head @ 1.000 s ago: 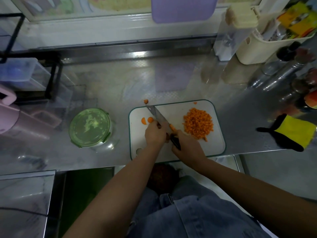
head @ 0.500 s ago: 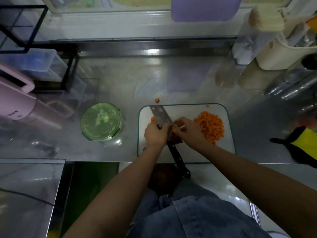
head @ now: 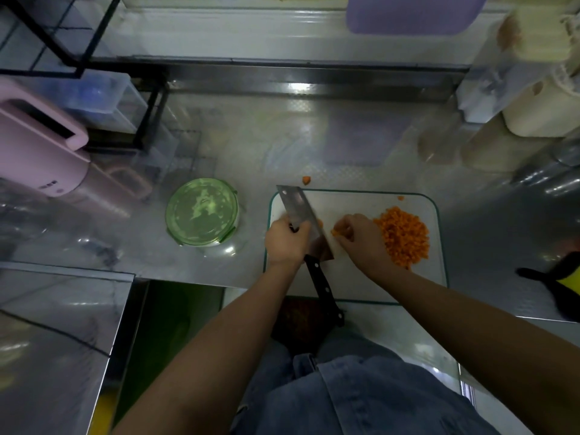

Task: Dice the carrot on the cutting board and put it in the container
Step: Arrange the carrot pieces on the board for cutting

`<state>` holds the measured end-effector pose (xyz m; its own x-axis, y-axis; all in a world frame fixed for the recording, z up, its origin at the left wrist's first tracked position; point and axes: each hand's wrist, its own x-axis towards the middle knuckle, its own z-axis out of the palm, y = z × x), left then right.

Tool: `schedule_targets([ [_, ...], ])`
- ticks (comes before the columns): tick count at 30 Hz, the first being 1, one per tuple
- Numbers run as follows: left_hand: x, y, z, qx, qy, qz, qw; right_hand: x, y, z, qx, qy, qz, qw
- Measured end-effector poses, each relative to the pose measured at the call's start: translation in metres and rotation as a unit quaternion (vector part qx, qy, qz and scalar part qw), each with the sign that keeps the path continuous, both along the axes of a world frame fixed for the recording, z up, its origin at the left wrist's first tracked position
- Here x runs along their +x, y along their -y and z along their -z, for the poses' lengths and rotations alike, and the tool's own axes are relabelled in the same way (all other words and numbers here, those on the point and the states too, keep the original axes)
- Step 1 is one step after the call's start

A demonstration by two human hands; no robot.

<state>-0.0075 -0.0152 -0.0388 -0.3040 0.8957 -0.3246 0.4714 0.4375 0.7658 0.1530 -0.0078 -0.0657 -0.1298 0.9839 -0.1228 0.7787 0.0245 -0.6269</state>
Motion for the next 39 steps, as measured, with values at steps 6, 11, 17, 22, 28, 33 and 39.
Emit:
schedule_targets([
  [6,0.005,-0.003,-0.004,0.006,0.013,-0.005,1.000,0.016,0.002,-0.003,0.065,0.031,0.004,0.997],
  [11,0.019,-0.010,-0.012,0.005,0.007,0.018,1.000,0.021,0.011,-0.022,0.047,-0.025,0.041,0.998],
  [17,0.038,-0.017,-0.018,0.007,-0.004,0.037,0.999,0.018,0.034,-0.048,-0.091,-0.083,-0.010,0.992],
  [22,0.050,-0.017,-0.018,0.014,0.043,0.096,0.994,0.026,0.040,-0.040,-0.086,-0.109,0.060,0.988],
  [28,0.039,-0.016,-0.004,0.072,-0.170,0.351,0.918,0.049,0.043,-0.030,-0.048,-0.137,0.180,0.973],
  [33,0.045,-0.015,0.007,0.150,-0.268,0.505,0.807,0.053,0.049,-0.028,-0.049,-0.145,0.198,0.968],
  [39,0.069,-0.013,0.005,0.148,-0.357,0.530,0.755,0.052,0.051,-0.027,-0.068,-0.154,0.215,0.962],
])
